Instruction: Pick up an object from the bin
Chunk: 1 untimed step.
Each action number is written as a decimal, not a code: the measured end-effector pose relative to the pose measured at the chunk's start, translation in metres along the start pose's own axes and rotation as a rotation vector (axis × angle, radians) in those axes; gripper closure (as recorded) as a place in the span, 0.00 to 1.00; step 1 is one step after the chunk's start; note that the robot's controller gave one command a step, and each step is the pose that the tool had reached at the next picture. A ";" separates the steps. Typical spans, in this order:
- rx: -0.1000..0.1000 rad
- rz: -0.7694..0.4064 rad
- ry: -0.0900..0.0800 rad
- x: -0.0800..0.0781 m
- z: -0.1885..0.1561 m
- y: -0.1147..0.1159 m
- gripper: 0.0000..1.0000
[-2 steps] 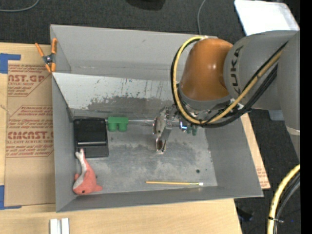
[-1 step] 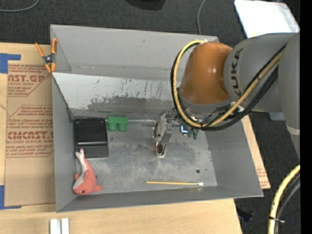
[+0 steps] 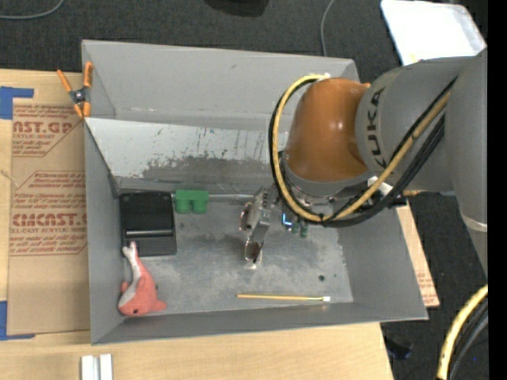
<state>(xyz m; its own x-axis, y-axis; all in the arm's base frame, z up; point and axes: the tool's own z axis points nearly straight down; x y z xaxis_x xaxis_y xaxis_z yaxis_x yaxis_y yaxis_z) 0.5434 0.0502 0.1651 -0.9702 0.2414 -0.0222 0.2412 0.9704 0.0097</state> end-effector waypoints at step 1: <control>0.002 0.114 -0.002 0.023 -0.037 0.004 1.00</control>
Offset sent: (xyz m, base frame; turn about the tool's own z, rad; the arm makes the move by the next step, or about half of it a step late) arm -0.0332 0.0408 0.0190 0.1195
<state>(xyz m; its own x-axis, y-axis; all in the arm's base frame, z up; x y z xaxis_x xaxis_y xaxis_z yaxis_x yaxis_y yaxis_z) 0.5210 0.0591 0.2011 -0.9366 0.3498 -0.0230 0.3496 0.9368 0.0107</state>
